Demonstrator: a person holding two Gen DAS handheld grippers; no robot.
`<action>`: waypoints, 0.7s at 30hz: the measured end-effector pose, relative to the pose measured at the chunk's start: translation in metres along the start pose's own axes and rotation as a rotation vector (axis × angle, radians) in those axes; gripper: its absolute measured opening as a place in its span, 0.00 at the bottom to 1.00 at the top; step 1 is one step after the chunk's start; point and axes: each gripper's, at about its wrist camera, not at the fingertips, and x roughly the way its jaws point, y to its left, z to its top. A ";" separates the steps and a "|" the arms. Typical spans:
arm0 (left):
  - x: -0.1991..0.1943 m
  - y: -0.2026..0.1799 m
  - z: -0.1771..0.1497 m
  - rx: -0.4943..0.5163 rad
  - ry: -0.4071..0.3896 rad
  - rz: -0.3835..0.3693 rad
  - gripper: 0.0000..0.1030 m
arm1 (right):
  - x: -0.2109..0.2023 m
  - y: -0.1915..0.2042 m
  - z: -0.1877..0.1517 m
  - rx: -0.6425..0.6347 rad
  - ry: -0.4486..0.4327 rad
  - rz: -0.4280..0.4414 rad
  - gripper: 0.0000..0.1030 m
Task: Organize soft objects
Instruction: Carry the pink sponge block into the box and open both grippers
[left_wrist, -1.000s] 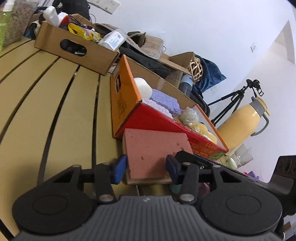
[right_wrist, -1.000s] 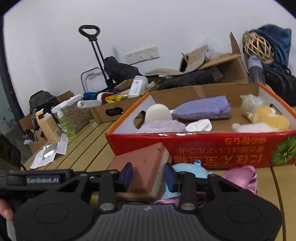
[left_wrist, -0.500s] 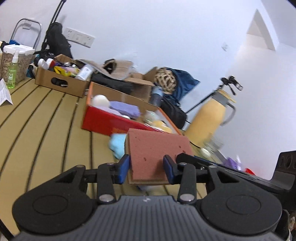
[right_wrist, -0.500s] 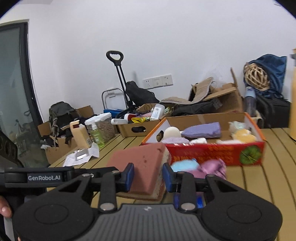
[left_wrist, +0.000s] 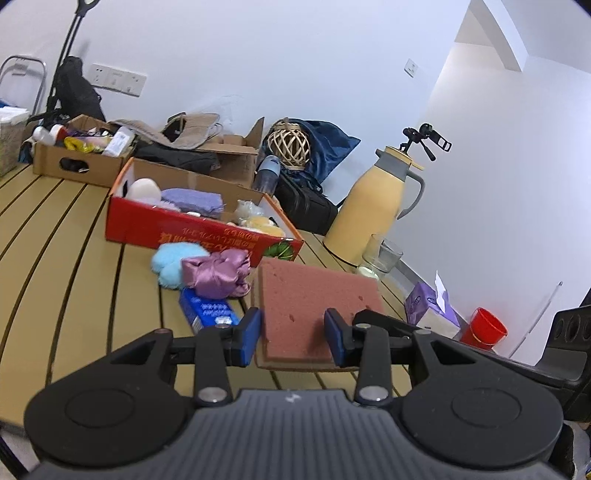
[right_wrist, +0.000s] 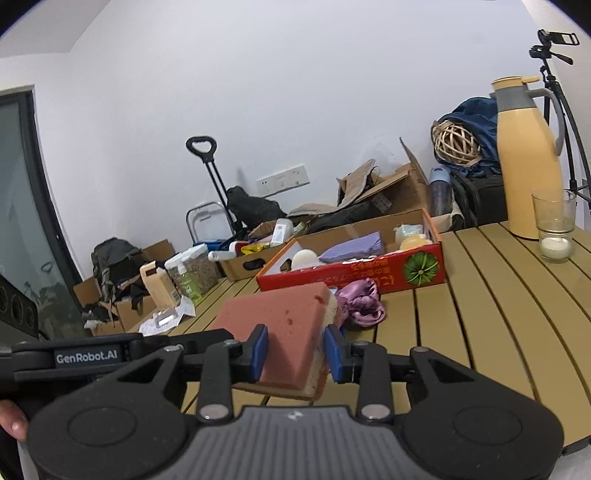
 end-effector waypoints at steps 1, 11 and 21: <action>0.008 0.001 0.006 0.001 0.002 0.000 0.37 | 0.003 -0.004 0.003 0.002 -0.004 0.001 0.32; 0.114 0.038 0.107 0.025 -0.016 0.001 0.38 | 0.106 -0.051 0.091 -0.010 -0.017 0.011 0.32; 0.244 0.116 0.152 0.026 0.123 0.114 0.38 | 0.280 -0.105 0.139 0.045 0.134 -0.021 0.30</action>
